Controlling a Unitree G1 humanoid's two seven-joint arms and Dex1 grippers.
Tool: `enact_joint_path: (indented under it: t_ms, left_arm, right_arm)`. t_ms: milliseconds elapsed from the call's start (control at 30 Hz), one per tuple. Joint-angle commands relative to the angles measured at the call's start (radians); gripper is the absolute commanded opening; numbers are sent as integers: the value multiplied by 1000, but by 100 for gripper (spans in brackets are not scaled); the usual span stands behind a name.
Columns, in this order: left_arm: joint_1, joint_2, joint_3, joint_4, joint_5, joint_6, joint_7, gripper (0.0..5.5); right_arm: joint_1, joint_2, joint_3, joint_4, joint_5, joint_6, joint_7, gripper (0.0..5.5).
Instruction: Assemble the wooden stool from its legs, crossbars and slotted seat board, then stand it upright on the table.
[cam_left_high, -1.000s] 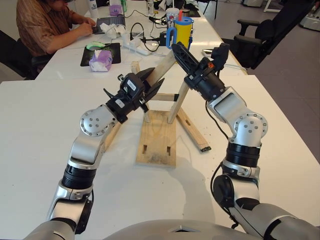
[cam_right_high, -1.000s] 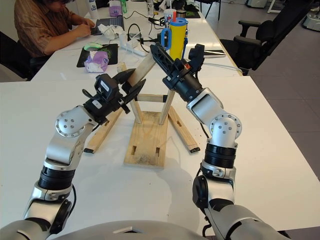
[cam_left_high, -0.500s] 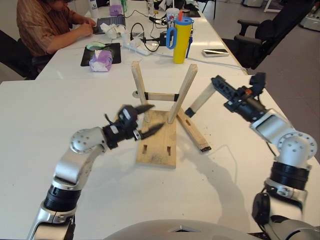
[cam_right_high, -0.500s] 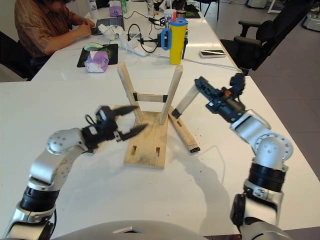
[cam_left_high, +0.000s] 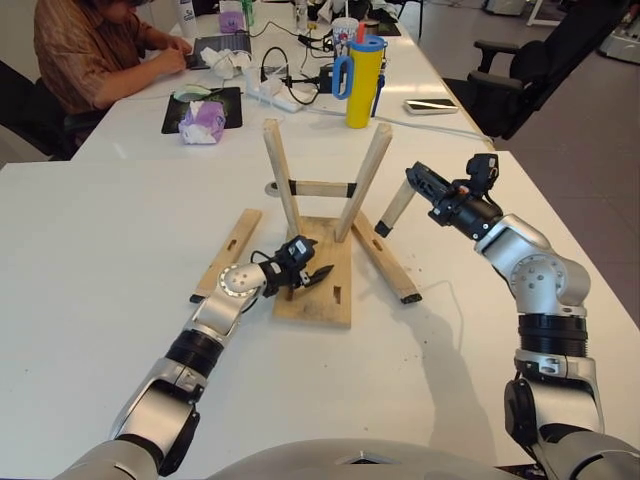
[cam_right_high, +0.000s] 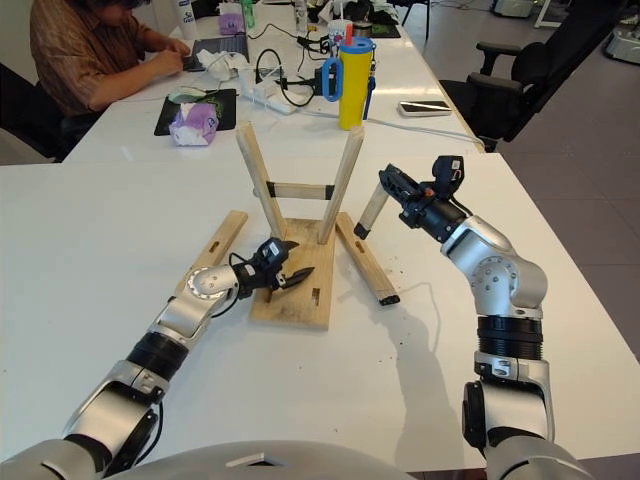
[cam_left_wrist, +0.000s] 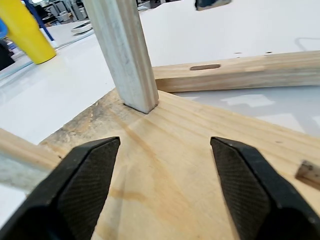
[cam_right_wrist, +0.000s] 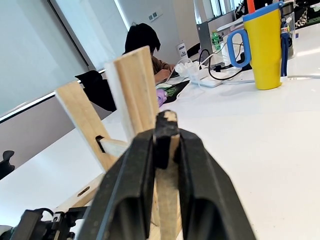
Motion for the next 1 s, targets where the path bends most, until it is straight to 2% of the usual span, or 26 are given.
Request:
enact_joint_path:
  t_ms: [33, 133, 300, 633, 1000]
  left_arm:
    - [27, 13, 2, 222, 111, 161, 121, 334]
    - [-6, 11, 12, 296, 111, 170, 142, 334]
    - [56, -1, 10, 249, 72, 221, 90, 334]
    - [241, -33, 28, -70, 0, 413, 114, 334]
    - [283, -34, 33, -177, -15, 497, 151, 334]
  right_arm:
    - [1, 46, 23, 11, -56, -52, -2, 45]
    - [-8, 60, 17, 41, -83, -84, -4, 45]
    - [-8, 86, 48, 66, -154, -152, -5, 45]
    - [147, 150, 34, -34, -215, -193, -103, 45]
    - [138, 169, 8, -31, -242, -240, -151, 45]
